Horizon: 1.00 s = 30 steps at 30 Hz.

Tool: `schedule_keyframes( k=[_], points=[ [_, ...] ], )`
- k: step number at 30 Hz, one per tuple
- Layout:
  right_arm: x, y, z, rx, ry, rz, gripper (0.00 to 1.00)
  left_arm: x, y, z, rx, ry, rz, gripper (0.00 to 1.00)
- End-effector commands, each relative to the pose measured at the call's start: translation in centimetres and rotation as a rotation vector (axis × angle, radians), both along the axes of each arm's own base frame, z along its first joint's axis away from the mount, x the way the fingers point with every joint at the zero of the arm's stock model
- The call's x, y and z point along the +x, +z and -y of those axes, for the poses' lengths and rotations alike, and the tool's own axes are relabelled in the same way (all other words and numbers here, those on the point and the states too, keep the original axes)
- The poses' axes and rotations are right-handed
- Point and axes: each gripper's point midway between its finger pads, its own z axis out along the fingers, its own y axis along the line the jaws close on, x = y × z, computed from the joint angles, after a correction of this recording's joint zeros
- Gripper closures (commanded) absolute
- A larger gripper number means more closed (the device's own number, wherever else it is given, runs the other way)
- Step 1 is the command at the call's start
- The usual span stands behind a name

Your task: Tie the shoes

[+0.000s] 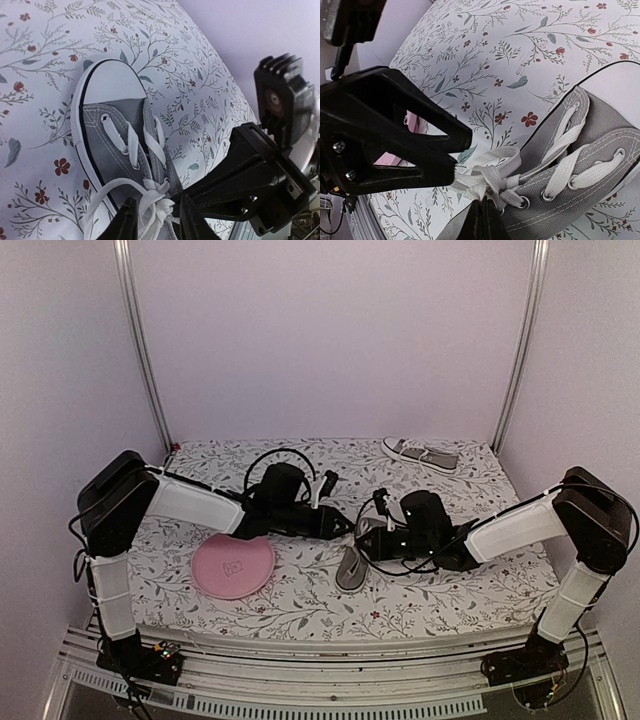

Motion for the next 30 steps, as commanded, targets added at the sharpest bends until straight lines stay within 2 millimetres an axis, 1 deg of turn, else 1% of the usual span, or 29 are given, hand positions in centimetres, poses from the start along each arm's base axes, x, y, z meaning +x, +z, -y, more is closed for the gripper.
schedule_keyframes(
  k=[1, 3, 7, 10, 11, 18, 19, 20, 24, 30],
  points=[
    [-0.1, 0.2, -0.3, 0.014, 0.004, 0.008, 0.98, 0.1, 2.5, -0.6, -0.013, 0.021, 0.059, 0.69],
    [-0.1, 0.2, -0.3, 0.016, 0.004, 0.005, 0.98, 0.0, 2.4, -0.5, -0.012, 0.014, 0.054, 0.68],
    [-0.2, 0.2, -0.2, 0.015, 0.003, 0.003, 0.98, -0.2, 1.1, -0.3, 0.008, -0.001, 0.018, 0.76],
    [-0.2, 0.1, -0.1, 0.014, 0.0, 0.002, 0.98, -0.4, 0.7, -0.4, 0.016, -0.008, 0.002, 0.82],
    [-0.2, 0.1, -0.1, 0.014, -0.001, 0.002, 0.98, -0.5, 0.6, -0.4, 0.017, -0.01, -0.003, 0.83],
    [-0.2, 0.0, 0.0, 0.012, -0.001, 0.0, 0.98, -1.6, 0.1, -0.3, 0.007, -0.044, -0.023, 0.8],
    [-0.3, 0.0, 0.0, 0.012, -0.001, -0.001, 0.98, -1.6, -1.3, -0.4, 0.027, -0.044, -0.045, 0.8],
    [-0.2, 0.0, 0.0, 0.013, -0.002, 0.0, 0.98, -1.6, -1.8, -0.4, 0.033, -0.044, -0.053, 0.8],
    [-0.2, 0.0, 0.0, 0.012, -0.006, 0.0, 0.98, -1.8, -2.9, -0.2, 0.047, -0.052, -0.081, 0.81],
    [-0.2, 0.1, 0.1, 0.012, -0.01, 0.0, 0.98, -1.5, -3.5, 0.0, 0.05, -0.045, -0.096, 0.81]
  ],
)
